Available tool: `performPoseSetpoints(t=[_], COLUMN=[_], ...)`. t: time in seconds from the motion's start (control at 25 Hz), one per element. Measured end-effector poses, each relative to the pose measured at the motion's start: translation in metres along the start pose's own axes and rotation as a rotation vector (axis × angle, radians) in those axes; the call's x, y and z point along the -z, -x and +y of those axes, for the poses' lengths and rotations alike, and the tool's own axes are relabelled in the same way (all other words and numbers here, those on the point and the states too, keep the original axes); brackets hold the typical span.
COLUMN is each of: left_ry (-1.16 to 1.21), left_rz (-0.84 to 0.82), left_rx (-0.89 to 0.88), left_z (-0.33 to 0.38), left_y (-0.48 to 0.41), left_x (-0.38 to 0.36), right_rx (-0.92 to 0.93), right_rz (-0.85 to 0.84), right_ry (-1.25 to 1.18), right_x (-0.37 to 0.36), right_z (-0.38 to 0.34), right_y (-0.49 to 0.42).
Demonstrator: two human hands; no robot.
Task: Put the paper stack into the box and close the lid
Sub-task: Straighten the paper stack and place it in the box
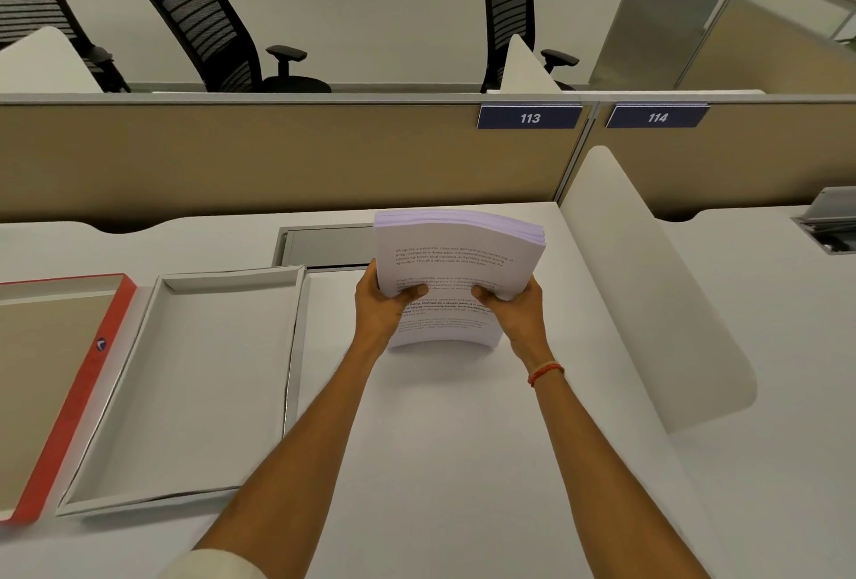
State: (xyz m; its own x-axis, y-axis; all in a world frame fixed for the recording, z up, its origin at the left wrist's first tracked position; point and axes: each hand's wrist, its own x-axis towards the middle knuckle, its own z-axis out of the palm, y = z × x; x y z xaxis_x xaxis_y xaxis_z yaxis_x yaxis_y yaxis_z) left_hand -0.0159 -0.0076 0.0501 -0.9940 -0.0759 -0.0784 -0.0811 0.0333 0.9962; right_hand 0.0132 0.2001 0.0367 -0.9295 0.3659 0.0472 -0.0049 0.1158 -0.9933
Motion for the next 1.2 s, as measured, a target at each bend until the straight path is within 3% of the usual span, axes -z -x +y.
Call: performPoseSetpoints(t=[0.44, 0.68, 1.2], left_ry=[-0.035, -0.065, -0.187], left_rz=[-0.063, -0.052, -0.101], left_rx=[0.003, 0.054, 0.017], left_z=[-0.009, -0.018, 0.036], left_y=[0.003, 0.007, -0.009], left_x=[0.009, 0.013, 0.022], right_rx=[-0.019, -0.044, -0.17], right_rz=[-0.062, -0.011, 0.009], right_ry=[0.02, 0.016, 0.125], right_x=[0.0, -0.003, -0.015], right_z=[0.002, 0.005, -0.048], right_y=[0.004, 0.01, -0.008])
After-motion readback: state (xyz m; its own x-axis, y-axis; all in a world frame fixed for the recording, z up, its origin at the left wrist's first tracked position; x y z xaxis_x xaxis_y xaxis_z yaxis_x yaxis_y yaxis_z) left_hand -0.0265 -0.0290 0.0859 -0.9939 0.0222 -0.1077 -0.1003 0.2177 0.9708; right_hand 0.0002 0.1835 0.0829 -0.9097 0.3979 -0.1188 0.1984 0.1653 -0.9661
